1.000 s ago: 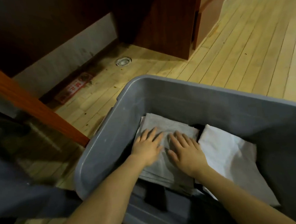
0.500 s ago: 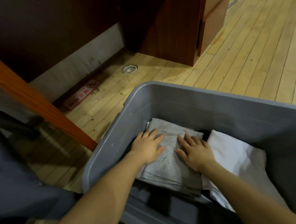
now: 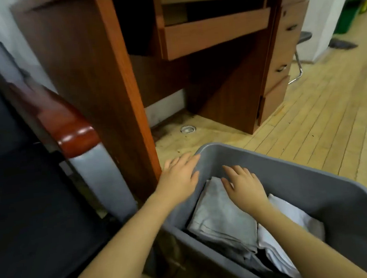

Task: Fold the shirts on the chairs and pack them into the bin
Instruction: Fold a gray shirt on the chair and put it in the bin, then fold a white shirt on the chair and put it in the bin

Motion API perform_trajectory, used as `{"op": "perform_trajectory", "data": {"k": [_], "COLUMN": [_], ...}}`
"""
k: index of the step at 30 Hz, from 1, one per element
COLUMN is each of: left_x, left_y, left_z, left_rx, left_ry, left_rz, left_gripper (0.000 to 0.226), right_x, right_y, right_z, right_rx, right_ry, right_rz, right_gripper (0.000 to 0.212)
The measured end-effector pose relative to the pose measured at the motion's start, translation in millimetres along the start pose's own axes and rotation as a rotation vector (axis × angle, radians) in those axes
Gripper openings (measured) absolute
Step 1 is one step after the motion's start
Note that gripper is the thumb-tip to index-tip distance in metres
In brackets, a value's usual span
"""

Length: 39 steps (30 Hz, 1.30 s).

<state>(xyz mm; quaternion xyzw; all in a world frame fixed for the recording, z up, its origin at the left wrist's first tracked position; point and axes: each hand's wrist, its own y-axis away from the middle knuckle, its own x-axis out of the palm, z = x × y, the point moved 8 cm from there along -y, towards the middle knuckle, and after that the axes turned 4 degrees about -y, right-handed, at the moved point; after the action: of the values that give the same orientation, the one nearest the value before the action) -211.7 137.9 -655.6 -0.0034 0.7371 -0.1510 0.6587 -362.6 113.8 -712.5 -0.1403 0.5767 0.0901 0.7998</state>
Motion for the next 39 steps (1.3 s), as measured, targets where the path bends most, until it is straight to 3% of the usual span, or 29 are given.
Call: {"op": "perform_trajectory", "data": {"k": [8, 15, 22, 28, 33, 39], "left_x": [-144, -235, -291, -303, -280, -237], "left_y": [79, 206, 376, 522, 643, 755], "left_z": [44, 126, 222, 281, 318, 342], "left_rx": [-0.103, -0.307, -0.673, -0.974, -1.255, -1.587], "left_ry": [-0.084, -0.172, -0.233, -0.266, -0.309, -0.265], "left_rz": [-0.223, -0.345, -0.391, -0.395, -0.252, -0.012], "left_gripper": [0.049, 0.045, 0.043, 0.037, 0.037, 0.054], "right_x": [-107, -131, -94, -31, 37, 96], "right_y": [22, 48, 100, 161, 221, 295], "right_z": [134, 297, 486, 621, 708, 783], "right_rx": [-0.266, -0.541, -0.829, -0.959, -1.075, -1.316], "right_ry": [-0.047, -0.17, -0.303, -0.44, -0.464, -0.403], "right_rz": [-0.223, -0.337, -0.235, -0.017, 0.23, 0.456], "right_gripper": [0.038, 0.031, 0.034, 0.035, 0.035, 0.037]}}
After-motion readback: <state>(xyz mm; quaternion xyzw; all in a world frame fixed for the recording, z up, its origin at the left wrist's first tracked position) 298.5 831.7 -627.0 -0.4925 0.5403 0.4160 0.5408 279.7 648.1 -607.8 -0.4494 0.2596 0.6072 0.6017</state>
